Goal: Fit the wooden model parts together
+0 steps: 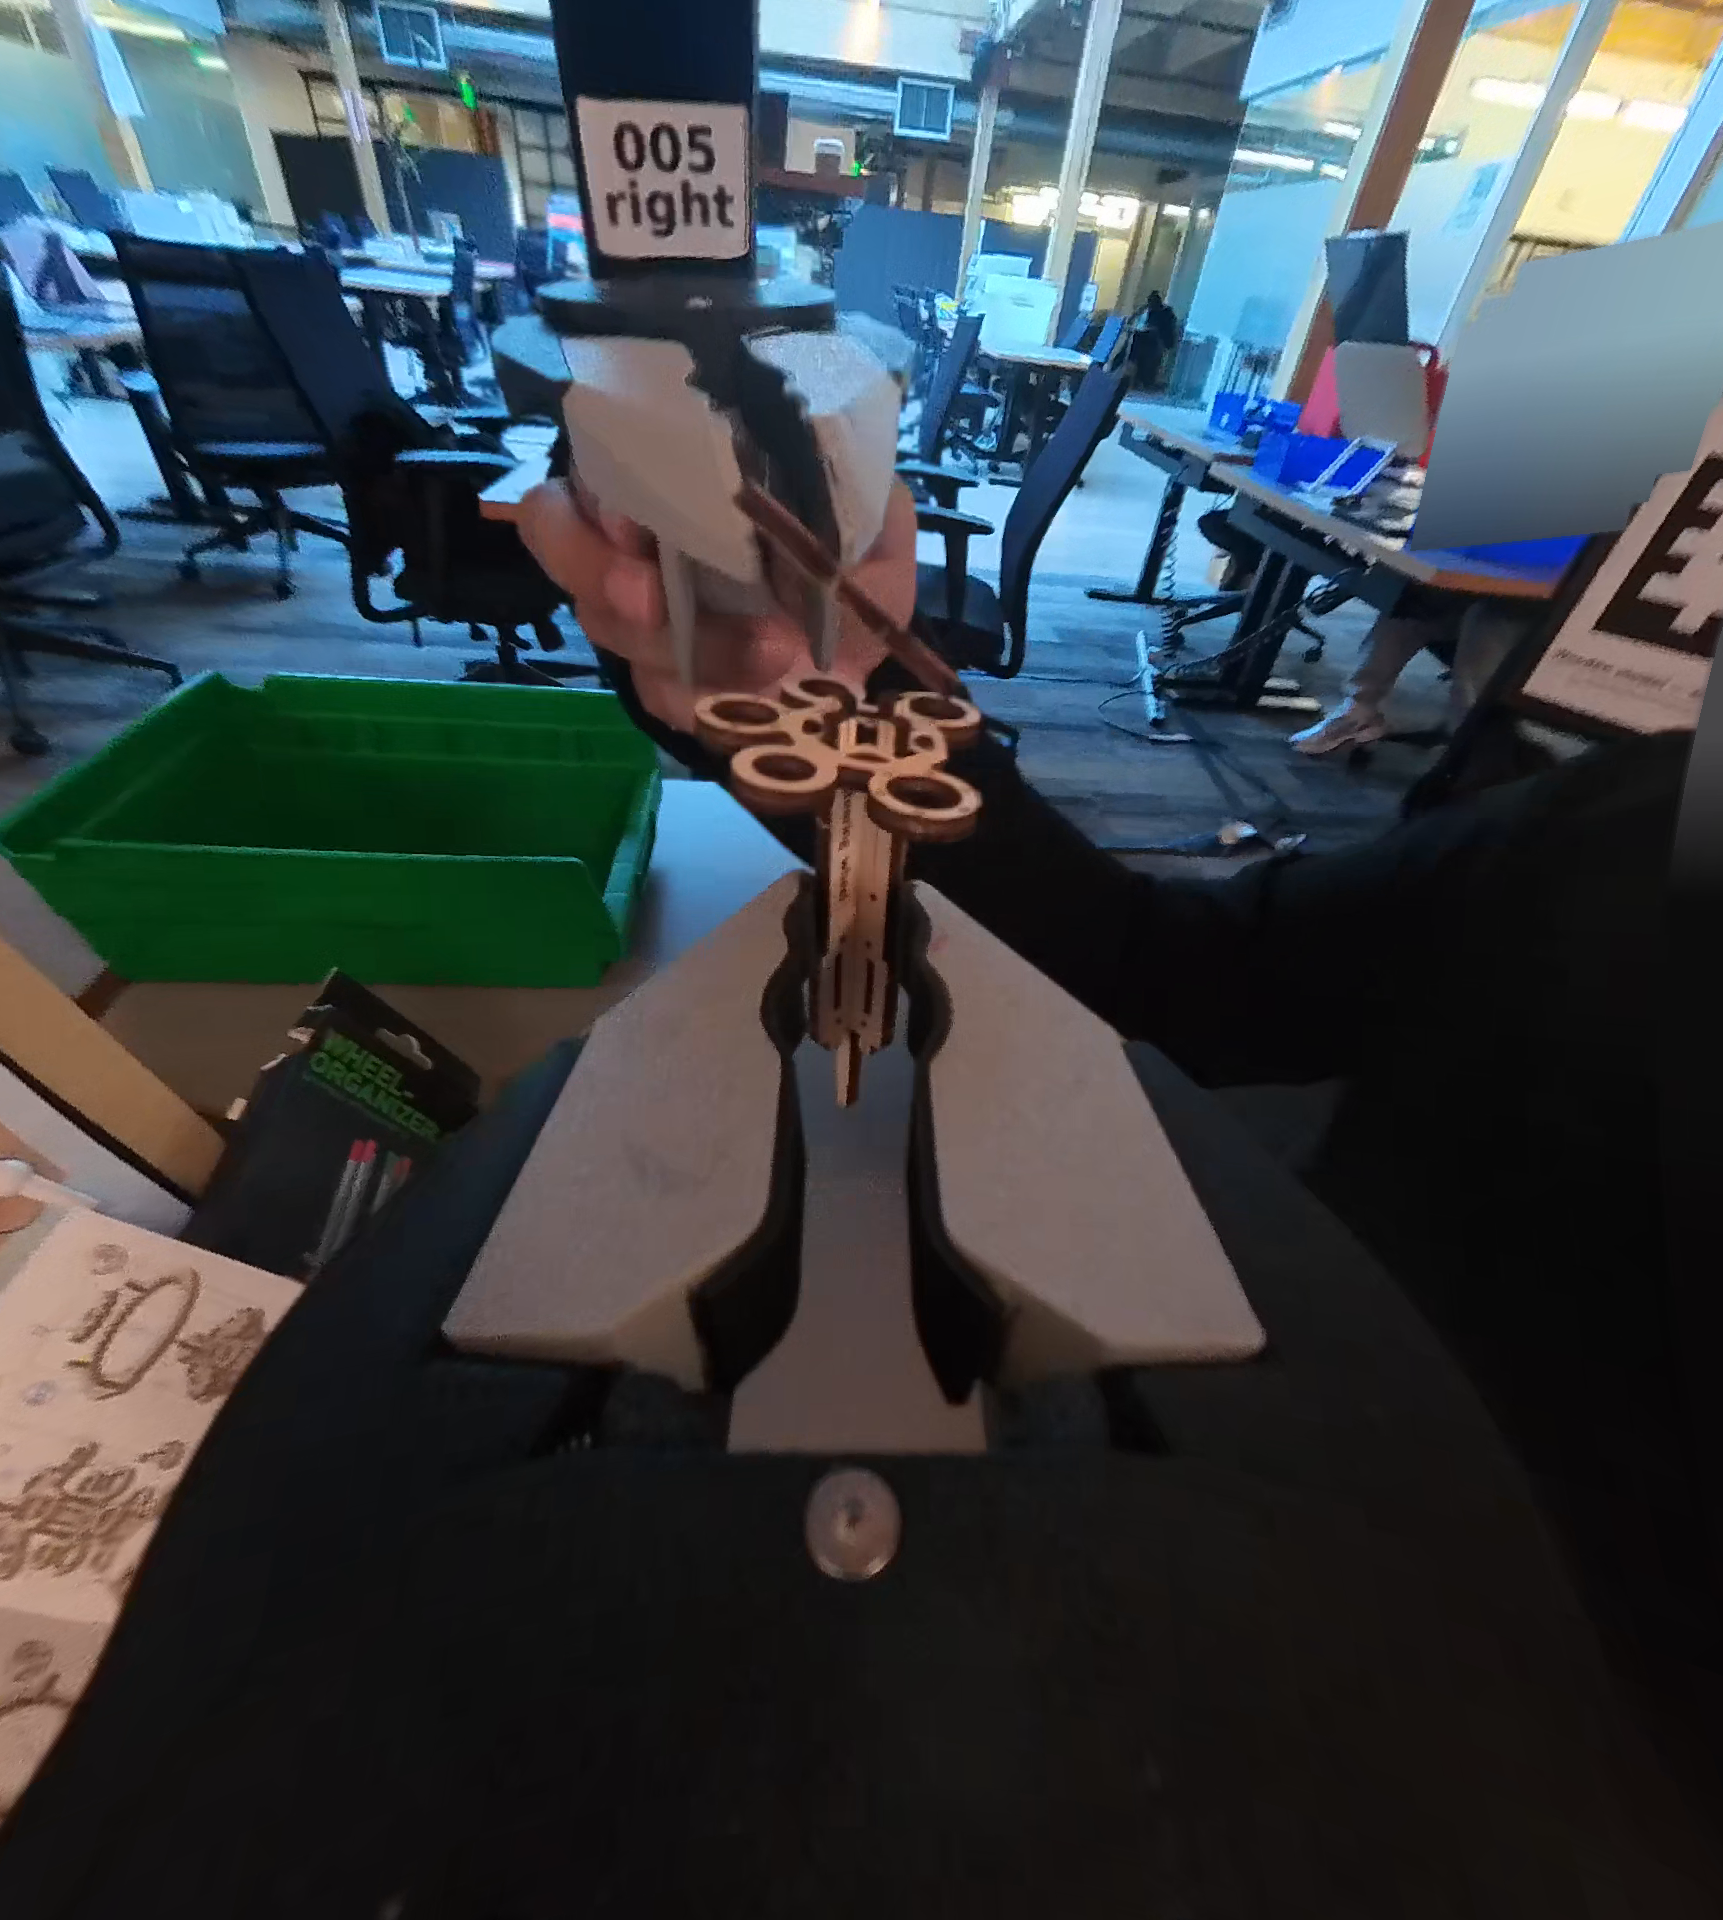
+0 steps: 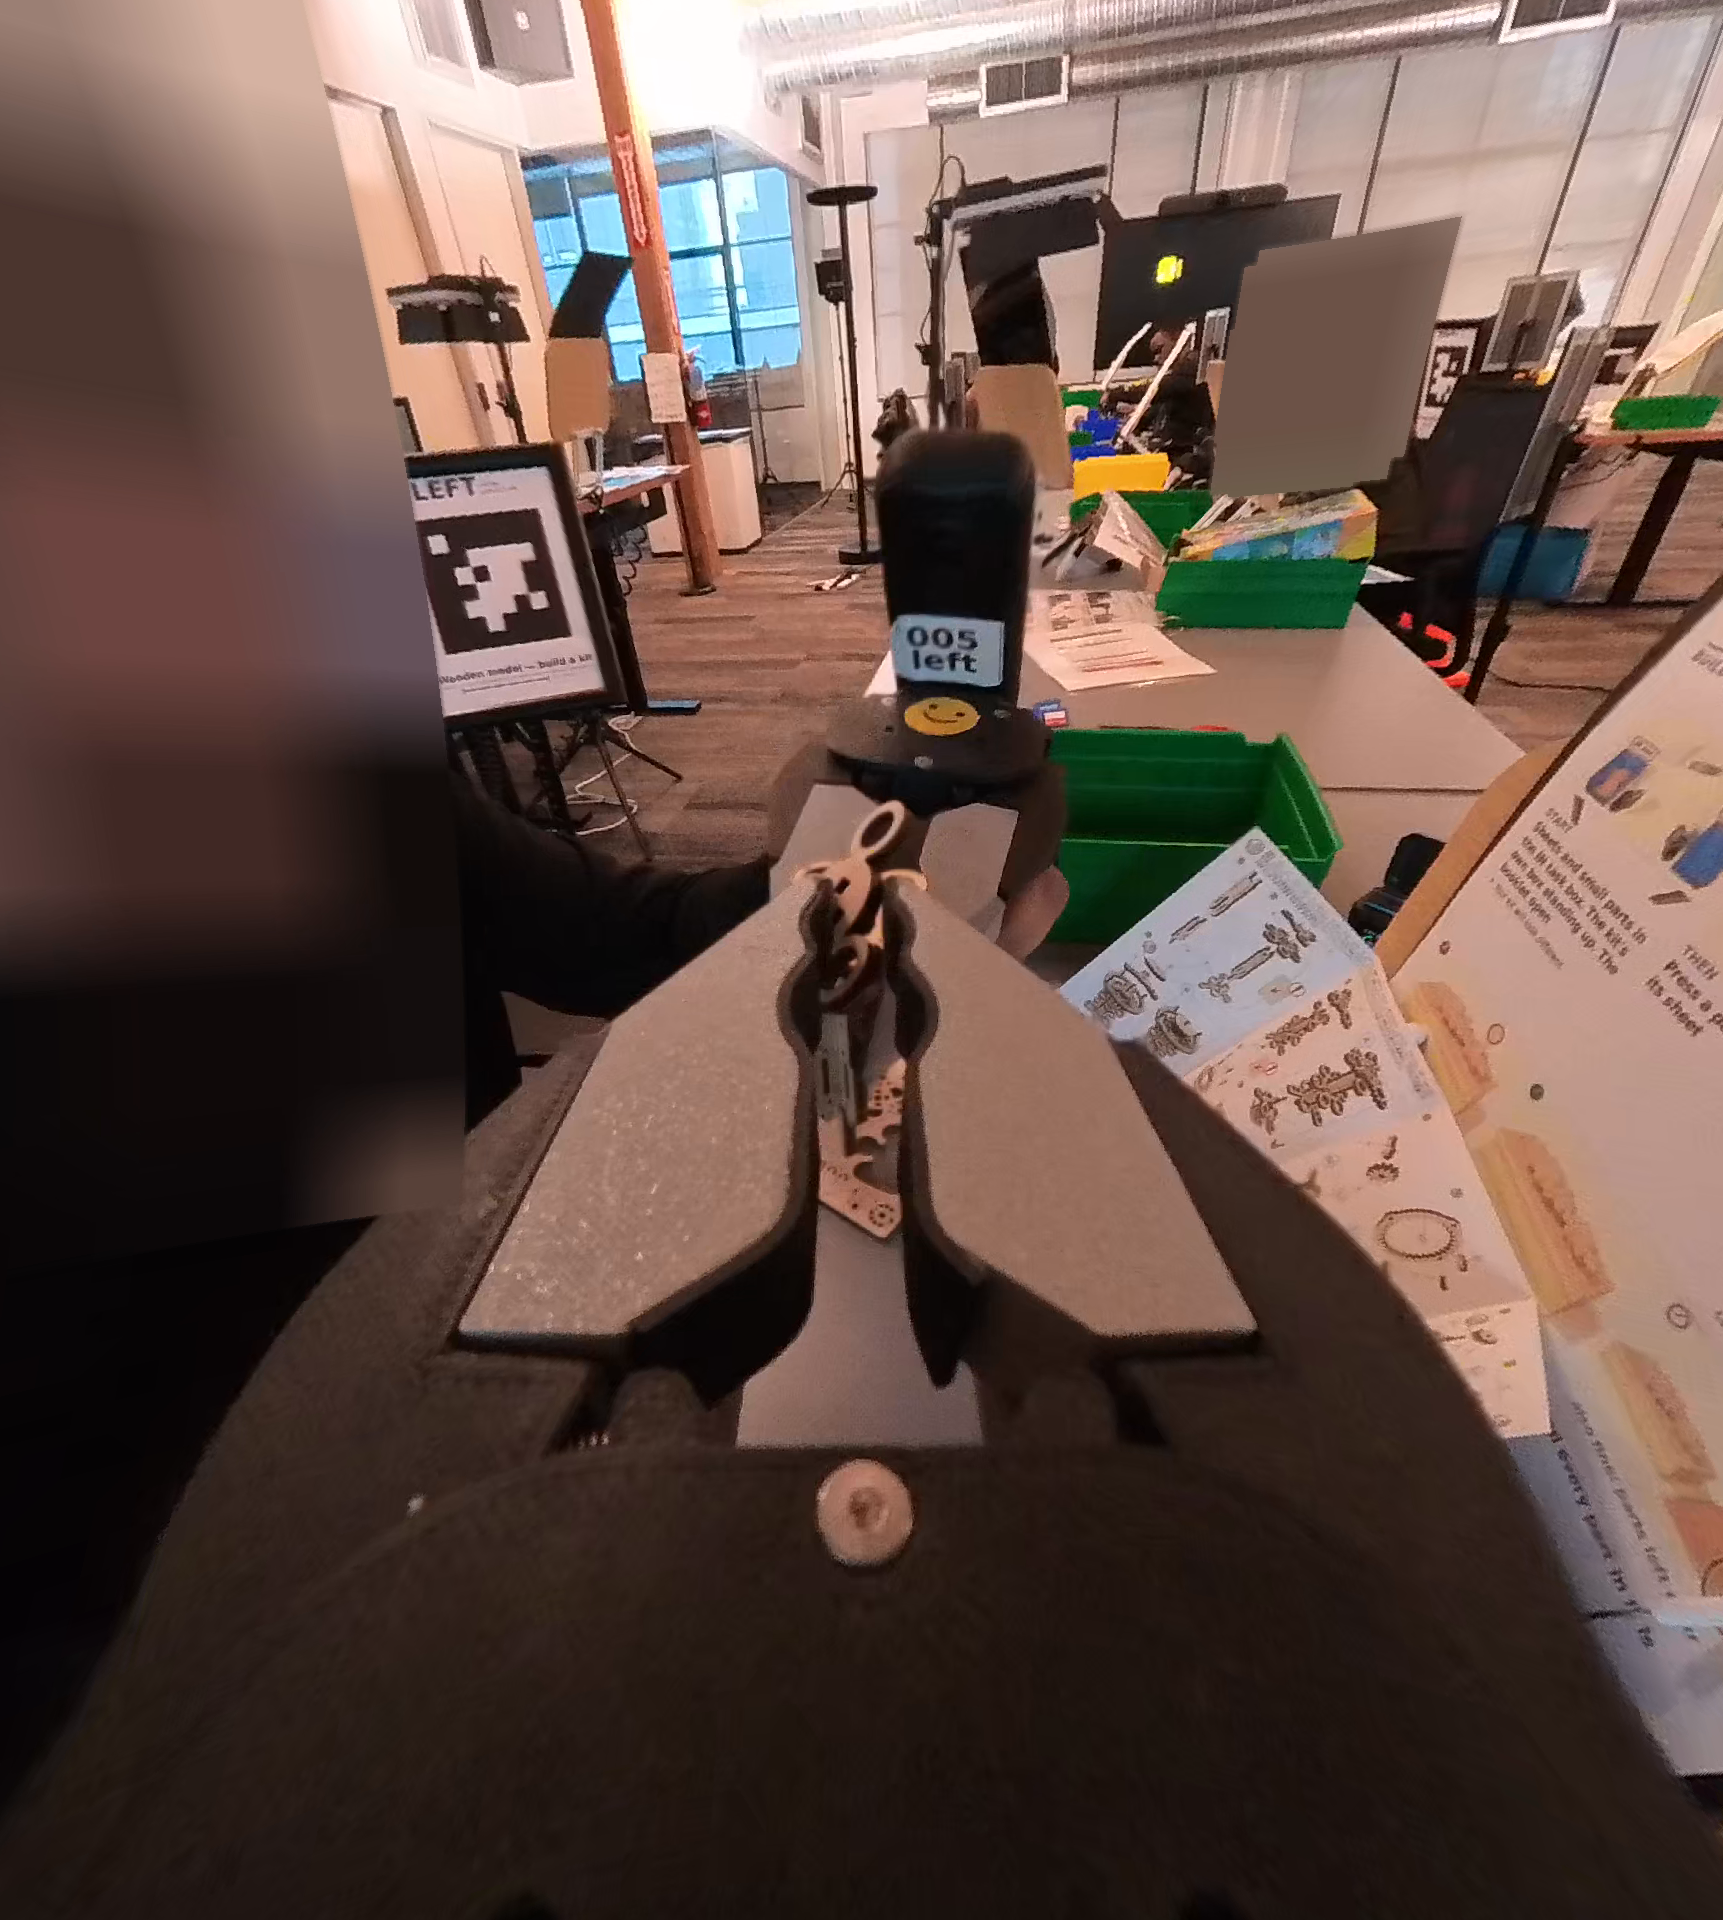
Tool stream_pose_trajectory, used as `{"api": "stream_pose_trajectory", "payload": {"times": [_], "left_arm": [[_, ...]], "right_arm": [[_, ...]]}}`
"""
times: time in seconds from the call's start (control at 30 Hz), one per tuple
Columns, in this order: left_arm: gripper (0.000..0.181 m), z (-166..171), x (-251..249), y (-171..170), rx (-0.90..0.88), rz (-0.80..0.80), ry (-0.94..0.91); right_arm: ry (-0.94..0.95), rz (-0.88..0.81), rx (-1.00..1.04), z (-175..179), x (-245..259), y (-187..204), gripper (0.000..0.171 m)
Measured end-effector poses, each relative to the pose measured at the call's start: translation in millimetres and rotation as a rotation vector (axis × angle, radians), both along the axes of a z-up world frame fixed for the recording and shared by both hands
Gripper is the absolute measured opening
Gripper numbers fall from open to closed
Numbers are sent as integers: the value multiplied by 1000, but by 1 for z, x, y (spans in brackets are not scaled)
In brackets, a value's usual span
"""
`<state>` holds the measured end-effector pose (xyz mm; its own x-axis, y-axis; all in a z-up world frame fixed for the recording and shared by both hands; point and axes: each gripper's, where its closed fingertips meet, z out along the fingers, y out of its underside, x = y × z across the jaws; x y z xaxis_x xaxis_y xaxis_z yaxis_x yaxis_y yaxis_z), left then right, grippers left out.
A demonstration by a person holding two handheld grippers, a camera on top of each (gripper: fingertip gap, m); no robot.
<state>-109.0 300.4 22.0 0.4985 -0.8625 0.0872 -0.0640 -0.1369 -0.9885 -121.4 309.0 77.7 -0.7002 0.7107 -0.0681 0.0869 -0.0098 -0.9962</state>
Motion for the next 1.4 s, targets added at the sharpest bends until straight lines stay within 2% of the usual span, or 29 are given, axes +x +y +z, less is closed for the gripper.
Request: {"api": "stream_pose_trajectory", "payload": {"times": [0.07, 0.17, 0.27, 0.4, 0.5, 0.67, 0.9, 1.2, 1.27, 1.4], "left_arm": [[12, -8, 2, -2, 11, -1, 29], [12, -22, 10, -3, -23, -11, 20], [12, -52, 11, 1, -45, 48, 119], [11, -91, 5, -10, 30, 88, 233], [12, -114, 5, -22, -5, 85, 167], [12, -146, -9, -22, -61, 147, 147], [12, -168, -19, -24, -82, 171, 166], [12, -175, -16, -17, 39, 203, 221], [12, -178, -15, -17, 23, 192, 207], [12, -183, -14, -15, 45, 193, 235]], "right_arm": [[7, 3, 5, 1, 4, -4, 5], [-78, -19, 38, -22, -5, -9, 5], [-135, 0, -3, -36, -7, -15, 0], [-218, -17, -25, -62, -5, -21, 0], [-307, -36, -65, -92, -3, -26, 0], [-399, -45, -262, -132, -2, -28, 0], [-491, -106, -477, -184, -1, -7, 0], [-556, -145, -531, -209, -5, 6, 0], [-627, -152, -499, -228, -5, 3, 0], [-731, -203, -296, -267, -3, 1, 0]]}}
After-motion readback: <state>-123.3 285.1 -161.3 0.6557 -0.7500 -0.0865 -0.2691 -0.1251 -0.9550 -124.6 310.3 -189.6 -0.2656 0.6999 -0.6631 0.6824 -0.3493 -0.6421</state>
